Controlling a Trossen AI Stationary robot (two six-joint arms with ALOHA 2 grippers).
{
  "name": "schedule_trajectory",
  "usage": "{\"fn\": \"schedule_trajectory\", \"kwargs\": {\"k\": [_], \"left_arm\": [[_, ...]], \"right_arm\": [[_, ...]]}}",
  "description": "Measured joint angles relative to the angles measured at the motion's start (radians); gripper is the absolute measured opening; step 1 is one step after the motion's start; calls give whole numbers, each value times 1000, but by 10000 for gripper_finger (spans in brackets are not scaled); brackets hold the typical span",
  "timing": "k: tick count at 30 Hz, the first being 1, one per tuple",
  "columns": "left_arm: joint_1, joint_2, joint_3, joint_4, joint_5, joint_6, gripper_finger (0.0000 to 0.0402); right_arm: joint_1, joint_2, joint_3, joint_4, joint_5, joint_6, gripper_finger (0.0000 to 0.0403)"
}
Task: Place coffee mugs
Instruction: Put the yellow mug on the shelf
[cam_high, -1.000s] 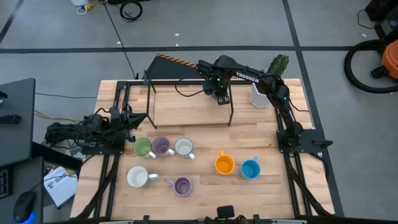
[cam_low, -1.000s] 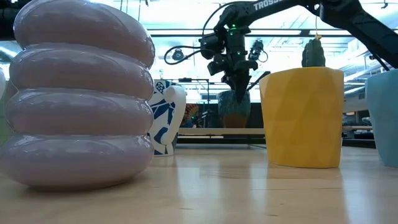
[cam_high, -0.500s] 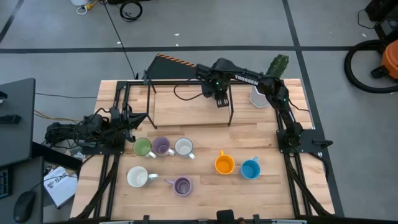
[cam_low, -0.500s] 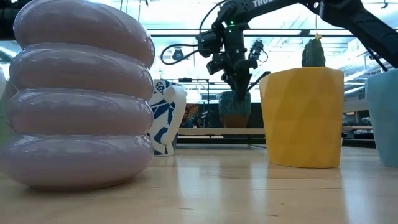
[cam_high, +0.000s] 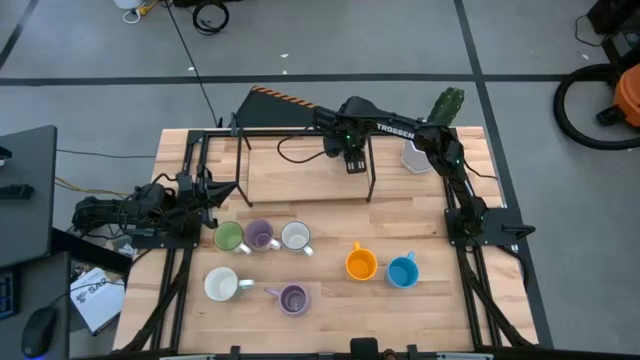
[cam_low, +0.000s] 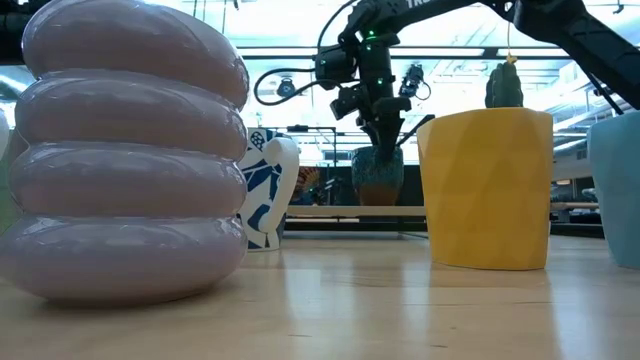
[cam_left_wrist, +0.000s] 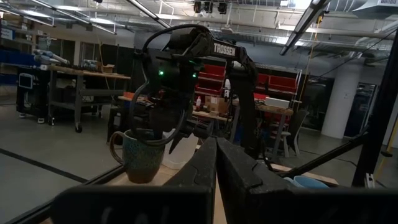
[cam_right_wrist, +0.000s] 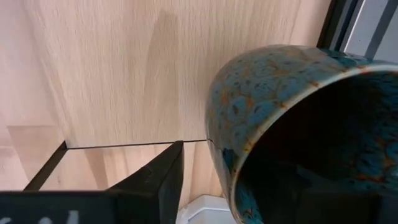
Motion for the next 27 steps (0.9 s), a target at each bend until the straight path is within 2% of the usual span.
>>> {"fn": "schedule_trajectory", "kwargs": {"k": [6,10,17,21,27], "left_arm": [[0,0,0,0,0,0,16],[0,0,0,0,0,1,16],[0,0,0,-5,0,2,16],[0,0,0,-21,0,-1,16],[0,0,0,-25,34,-33,16]], "right_arm": [[-1,-4,6,1,50,-4,210],[0,-8,91,-9,44,3,219],[17,-17,247,-33,-52,68,219],[63,-77,225,-37,-54,143,219],[181,-146,187,-2,-139,228,219]]}}
